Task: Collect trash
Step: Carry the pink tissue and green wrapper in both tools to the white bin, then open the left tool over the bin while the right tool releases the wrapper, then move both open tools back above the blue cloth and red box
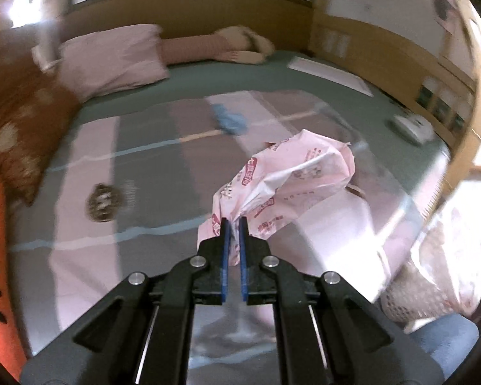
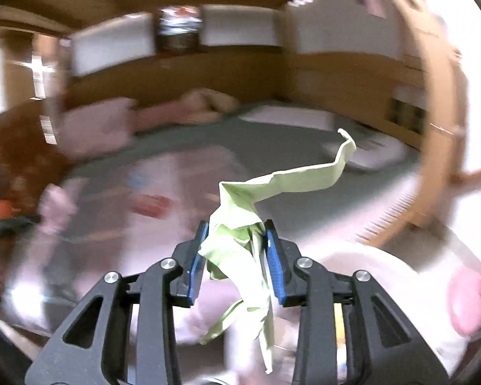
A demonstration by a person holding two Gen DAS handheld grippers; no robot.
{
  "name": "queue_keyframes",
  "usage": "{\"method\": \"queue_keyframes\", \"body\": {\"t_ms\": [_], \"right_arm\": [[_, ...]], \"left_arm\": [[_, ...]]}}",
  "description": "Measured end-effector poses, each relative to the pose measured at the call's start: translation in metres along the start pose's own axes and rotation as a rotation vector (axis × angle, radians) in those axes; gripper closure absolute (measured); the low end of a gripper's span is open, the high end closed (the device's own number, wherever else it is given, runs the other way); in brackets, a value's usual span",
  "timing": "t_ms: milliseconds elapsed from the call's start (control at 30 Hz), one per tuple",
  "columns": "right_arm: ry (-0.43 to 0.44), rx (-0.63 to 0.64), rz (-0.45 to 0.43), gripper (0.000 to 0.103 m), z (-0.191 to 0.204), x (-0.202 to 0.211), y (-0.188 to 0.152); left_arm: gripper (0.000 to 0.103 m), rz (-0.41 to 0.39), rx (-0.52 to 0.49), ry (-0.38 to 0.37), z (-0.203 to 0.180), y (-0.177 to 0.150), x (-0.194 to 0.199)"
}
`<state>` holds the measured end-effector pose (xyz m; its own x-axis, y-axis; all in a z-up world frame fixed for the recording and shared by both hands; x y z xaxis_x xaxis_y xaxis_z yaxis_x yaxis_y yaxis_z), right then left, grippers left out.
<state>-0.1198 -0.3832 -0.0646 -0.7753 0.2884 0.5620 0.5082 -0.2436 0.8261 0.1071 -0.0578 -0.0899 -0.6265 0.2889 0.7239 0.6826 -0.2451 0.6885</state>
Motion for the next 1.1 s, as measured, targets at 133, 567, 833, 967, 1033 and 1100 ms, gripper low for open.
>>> {"method": "queue_keyframes", "body": {"t_ms": [133,567,833,967,1033,1100], "right_arm": [[-0.026,-0.098,0.190,0.027,-0.056,-0.034,-0.056],[-0.065,-0.401,-0.371,0.004,-0.126,0.119,0.022],[0.034,-0.220,-0.242,0.003,-0.054,0.073,0.018],[0.147,-0.137,-0.144,0.003,0.013,0.033,0.022],[0.211,-0.074,-0.112,0.004,0.057,0.012,0.031],[0.259,-0.026,-0.100,0.003,0.094,-0.001,0.040]], "left_arm": [[0.096,0.018,-0.108,-0.110,-0.082,0.003,0.005],[0.004,0.128,-0.474,-0.477,-0.365,-0.008,0.037],[0.004,0.014,-0.282,-0.284,-0.238,0.032,0.038],[0.003,-0.068,-0.154,-0.063,-0.112,0.053,0.042],[0.003,-0.087,-0.063,0.044,-0.046,0.057,0.047],[0.003,-0.090,0.013,0.097,-0.002,0.056,0.049]]}}
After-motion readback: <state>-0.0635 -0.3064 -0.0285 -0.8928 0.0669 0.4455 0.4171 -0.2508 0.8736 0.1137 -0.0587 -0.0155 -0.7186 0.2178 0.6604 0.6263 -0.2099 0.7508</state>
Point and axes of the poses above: each gripper's, at about its wrist camera, not at the fingertips, and x roughly against the way its jaws point, z to its left, y to its top, the point moved 5 cm from there along -x, roughly the way its jaws point, and after that the axes turned 2 degrees about y, right-handed, at the moved point
